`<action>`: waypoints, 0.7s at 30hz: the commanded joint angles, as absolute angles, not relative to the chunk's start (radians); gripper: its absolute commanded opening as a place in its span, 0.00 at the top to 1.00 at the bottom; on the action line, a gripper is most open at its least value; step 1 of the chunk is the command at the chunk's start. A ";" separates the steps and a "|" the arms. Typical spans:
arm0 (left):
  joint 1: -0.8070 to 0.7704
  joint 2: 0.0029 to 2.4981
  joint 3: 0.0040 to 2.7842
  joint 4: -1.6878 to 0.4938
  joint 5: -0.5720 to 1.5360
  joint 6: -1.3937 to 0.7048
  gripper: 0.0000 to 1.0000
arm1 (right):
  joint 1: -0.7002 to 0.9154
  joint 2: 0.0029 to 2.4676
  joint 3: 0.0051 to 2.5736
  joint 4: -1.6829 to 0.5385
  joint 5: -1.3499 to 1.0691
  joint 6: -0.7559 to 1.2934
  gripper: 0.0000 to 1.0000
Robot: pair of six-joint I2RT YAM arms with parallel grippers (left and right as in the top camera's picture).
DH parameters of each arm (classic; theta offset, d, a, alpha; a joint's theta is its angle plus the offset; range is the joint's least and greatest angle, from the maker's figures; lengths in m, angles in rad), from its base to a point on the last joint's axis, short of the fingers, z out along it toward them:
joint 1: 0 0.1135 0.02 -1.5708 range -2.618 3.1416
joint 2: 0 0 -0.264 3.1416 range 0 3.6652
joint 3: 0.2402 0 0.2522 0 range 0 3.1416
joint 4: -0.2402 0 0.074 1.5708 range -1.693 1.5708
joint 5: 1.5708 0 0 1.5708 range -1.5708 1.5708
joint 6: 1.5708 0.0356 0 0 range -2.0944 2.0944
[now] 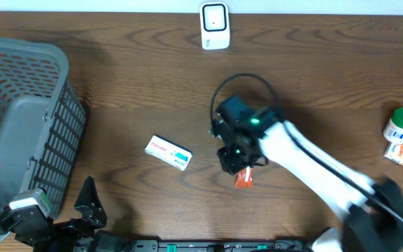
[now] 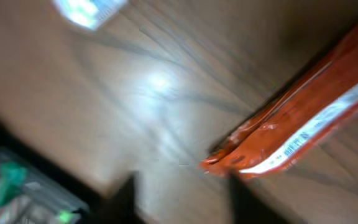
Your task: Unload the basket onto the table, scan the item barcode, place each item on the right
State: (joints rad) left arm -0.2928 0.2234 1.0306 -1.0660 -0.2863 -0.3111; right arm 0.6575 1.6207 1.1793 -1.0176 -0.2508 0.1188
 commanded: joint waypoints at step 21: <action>-0.293 0.223 1.030 -1.062 -0.281 -0.312 0.03 | 0.465 1.356 0.648 -0.511 -0.340 0.672 0.06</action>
